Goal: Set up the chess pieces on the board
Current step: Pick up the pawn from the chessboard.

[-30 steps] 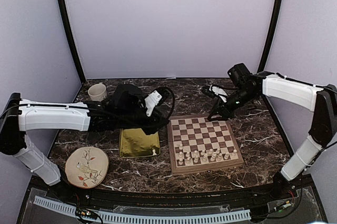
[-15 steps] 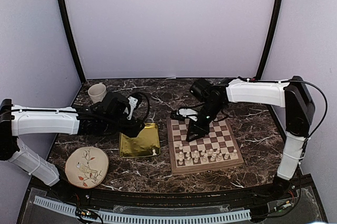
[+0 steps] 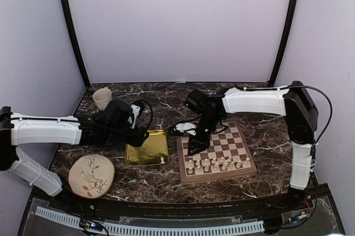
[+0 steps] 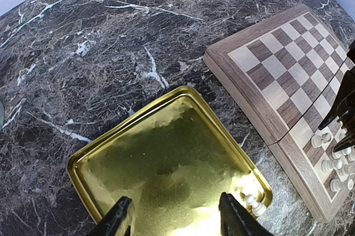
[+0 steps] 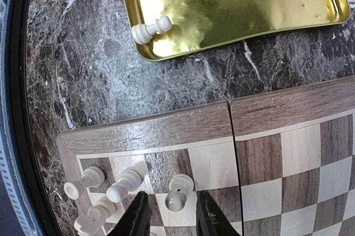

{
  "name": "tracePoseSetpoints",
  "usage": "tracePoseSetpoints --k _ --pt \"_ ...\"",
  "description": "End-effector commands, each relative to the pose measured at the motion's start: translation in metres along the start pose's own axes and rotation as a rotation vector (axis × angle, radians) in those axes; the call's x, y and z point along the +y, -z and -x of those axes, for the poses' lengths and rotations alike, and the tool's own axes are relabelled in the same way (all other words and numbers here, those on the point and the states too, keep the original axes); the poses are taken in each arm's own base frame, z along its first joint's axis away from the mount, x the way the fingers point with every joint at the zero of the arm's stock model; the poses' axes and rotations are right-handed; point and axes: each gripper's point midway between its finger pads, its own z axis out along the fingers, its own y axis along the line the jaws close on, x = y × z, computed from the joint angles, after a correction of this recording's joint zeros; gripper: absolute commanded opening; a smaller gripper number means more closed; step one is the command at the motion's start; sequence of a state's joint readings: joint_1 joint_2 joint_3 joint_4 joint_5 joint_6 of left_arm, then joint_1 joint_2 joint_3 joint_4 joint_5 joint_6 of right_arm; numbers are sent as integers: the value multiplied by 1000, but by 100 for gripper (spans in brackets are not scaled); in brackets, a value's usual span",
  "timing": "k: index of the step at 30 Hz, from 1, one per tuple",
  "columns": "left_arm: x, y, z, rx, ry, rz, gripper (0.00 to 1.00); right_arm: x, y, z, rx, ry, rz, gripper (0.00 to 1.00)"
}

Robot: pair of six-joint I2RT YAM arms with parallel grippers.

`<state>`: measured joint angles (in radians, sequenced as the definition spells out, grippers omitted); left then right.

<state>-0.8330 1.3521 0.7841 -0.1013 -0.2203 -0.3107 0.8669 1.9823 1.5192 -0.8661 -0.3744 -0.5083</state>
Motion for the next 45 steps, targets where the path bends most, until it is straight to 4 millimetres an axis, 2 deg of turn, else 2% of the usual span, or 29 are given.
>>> tracePoseSetpoints --k 1,9,20,27,31,36,40,45 --pt "1 6 3 -22 35 -17 54 -2 -3 8 11 -12 -15 28" --pt "1 6 0 -20 37 -20 54 -3 -7 6 33 -15 -21 22" --pt "-3 2 0 -12 36 -34 54 -5 -14 -2 63 -28 -23 24" --pt "-4 1 -1 -12 37 -40 53 -8 -15 0 65 -33 -28 15" --pt "-6 0 0 -10 37 -48 53 -11 -6 1 59 -29 -57 11" --pt "-10 -4 0 4 32 -63 53 -23 25 -9 12 -62 -109 10" --pt "-14 -8 3 6 32 -77 53 -34 51 -31 -19 -117 -144 10" --pt "-22 -15 6 19 27 -99 53 -39 71 -67 -29 -187 -166 10"
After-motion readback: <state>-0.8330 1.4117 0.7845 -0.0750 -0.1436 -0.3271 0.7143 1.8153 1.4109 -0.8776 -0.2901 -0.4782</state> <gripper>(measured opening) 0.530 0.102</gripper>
